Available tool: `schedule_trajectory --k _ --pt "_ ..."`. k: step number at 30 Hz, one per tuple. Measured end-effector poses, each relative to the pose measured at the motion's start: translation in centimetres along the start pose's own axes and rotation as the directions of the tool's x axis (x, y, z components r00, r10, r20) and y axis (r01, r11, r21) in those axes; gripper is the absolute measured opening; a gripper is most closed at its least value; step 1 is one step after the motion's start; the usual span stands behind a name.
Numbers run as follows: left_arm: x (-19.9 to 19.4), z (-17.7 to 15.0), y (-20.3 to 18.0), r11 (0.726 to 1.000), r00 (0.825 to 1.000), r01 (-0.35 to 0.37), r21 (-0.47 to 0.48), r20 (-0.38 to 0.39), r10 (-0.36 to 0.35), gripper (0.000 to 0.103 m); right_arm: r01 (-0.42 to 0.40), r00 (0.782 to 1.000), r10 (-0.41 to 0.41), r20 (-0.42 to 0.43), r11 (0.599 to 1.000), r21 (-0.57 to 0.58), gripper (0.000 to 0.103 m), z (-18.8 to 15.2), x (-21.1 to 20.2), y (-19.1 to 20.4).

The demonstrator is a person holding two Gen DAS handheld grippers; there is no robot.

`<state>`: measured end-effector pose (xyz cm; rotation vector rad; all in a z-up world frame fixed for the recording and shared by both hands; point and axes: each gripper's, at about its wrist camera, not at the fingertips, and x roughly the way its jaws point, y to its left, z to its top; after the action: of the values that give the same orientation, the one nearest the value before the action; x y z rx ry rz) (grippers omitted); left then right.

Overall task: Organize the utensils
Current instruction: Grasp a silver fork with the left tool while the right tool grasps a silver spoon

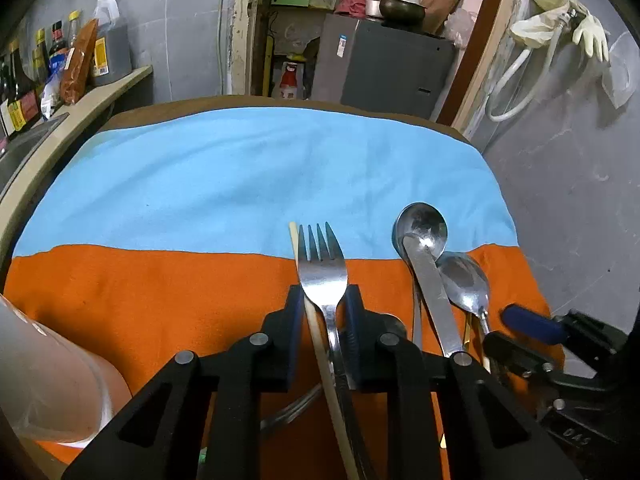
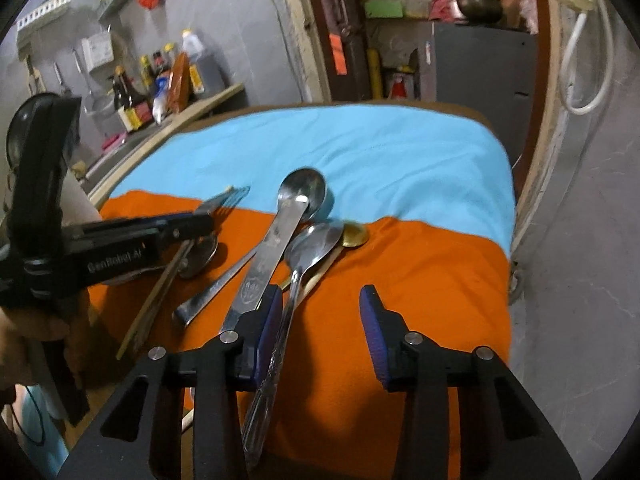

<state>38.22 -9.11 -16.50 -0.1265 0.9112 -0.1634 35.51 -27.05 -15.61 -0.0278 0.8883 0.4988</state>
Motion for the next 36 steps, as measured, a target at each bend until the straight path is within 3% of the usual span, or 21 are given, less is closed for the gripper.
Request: schedule_trajectory --k 6,11,16,23,27,30,36 --pt "-0.7 0.1 0.9 0.998 0.999 0.03 -0.051 0.018 -0.029 0.016 -0.029 1.0 0.029 0.008 0.999 -0.031 0.007 -0.2 -0.2 0.4" --pt "-1.5 0.0 0.9 0.997 0.999 0.035 -0.07 0.039 -0.033 0.016 0.001 0.999 -0.001 0.041 1.0 0.006 0.004 -0.2 -0.7 -0.1" --pt "-2.3 -0.4 0.9 0.997 0.997 0.007 -0.083 0.072 -0.001 0.016 0.062 0.996 -0.067 0.052 0.994 0.087 0.004 -0.3 -1.1 -1.6" --pt "-1.6 -0.4 1.3 0.993 0.999 -0.007 -0.114 0.043 0.012 0.016 0.016 0.998 -0.022 0.066 0.995 0.097 0.007 0.0 -1.5 -1.8" --pt "-1.4 -0.4 1.7 0.992 0.999 -0.003 -0.129 0.035 0.007 0.016 -0.002 0.999 0.0 0.048 0.999 0.046 0.027 -0.2 -1.5 -0.8" --pt "-1.3 -0.3 1.8 0.992 0.999 -0.003 -0.128 0.031 0.007 0.016 0.013 1.0 -0.013 0.016 1.0 0.011 0.027 -0.2 -0.9 -0.1" --pt "-0.8 0.1 1.7 0.993 1.0 -0.007 -0.114 0.01 0.008 0.016 0.123 0.992 -0.123 -0.038 0.992 -0.021 0.019 -0.1 0.5 0.4"
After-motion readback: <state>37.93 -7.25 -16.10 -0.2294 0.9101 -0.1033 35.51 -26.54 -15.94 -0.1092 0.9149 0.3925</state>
